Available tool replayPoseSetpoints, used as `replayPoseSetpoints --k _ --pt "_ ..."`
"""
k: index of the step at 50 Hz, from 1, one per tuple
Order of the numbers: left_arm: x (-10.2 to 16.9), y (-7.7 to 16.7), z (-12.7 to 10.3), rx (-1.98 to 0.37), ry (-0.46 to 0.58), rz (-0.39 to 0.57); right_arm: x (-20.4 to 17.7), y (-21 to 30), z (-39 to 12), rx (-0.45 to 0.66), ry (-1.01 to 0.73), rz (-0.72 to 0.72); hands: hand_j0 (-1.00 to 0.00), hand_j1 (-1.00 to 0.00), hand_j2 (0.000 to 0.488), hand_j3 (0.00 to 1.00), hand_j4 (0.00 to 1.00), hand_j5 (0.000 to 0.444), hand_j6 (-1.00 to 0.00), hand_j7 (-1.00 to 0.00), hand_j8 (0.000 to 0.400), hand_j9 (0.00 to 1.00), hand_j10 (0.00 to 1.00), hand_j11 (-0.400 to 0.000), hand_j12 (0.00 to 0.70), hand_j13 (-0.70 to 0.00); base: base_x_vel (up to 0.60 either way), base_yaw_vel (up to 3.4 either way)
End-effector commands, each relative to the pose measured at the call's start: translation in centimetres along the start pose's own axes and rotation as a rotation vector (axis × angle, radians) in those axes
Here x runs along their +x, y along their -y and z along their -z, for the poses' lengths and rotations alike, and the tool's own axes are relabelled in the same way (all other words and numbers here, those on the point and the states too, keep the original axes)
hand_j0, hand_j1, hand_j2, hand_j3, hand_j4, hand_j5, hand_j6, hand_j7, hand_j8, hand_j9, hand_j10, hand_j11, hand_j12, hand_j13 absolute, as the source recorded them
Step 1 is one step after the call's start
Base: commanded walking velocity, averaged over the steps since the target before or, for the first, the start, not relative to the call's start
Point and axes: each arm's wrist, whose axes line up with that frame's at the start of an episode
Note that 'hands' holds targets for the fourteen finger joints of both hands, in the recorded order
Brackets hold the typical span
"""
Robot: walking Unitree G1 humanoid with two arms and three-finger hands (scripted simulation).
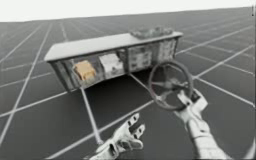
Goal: Pick up and drop off the object
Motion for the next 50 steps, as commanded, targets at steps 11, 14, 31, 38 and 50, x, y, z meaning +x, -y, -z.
replayPoseSetpoints --k 11,14,31,38,50 --pt "-0.31 -0.34 0.03 -0.015 0.014 0.004 -0.61 -1.15 -0.73 0.003 0.031 -0.034 0.0 0.0 0.0 1.0 1.0 0.0 0.0 0.0 0.0 1.0 1.0 -0.4 0.0 -0.7 0.56 0.07" --pt "-0.31 -0.34 0.03 -0.015 0.014 0.004 -0.61 -1.15 -0.73 0.003 0.031 -0.034 0.0 0.0 0.0 1.0 1.0 0.0 0.0 0.0 0.0 1.0 1.0 -0.4 0.0 -0.7 0.57 0.06" --pt "-0.31 -0.34 0.03 -0.015 0.014 0.004 -0.61 -1.15 -0.73 0.003 0.031 -0.034 0.0 0.0 0.0 1.0 1.0 0.0 0.0 0.0 0.0 1.0 1.0 -0.4 0.0 -0.7 0.56 0.08" --pt "-0.31 -0.34 0.03 -0.015 0.014 0.004 -0.61 -1.15 -0.73 0.003 0.031 -0.034 0.0 0.0 0.0 1.0 1.0 0.0 0.0 0.0 0.0 1.0 1.0 -0.4 0.0 -0.7 0.57 0.05" --pt "-0.31 -0.34 0.03 -0.015 0.014 0.004 -0.61 -1.15 -0.73 0.003 0.031 -0.034 0.0 0.0 0.0 1.0 1.0 0.0 0.0 0.0 0.0 1.0 1.0 -0.4 0.0 -0.7 0.56 0.07"
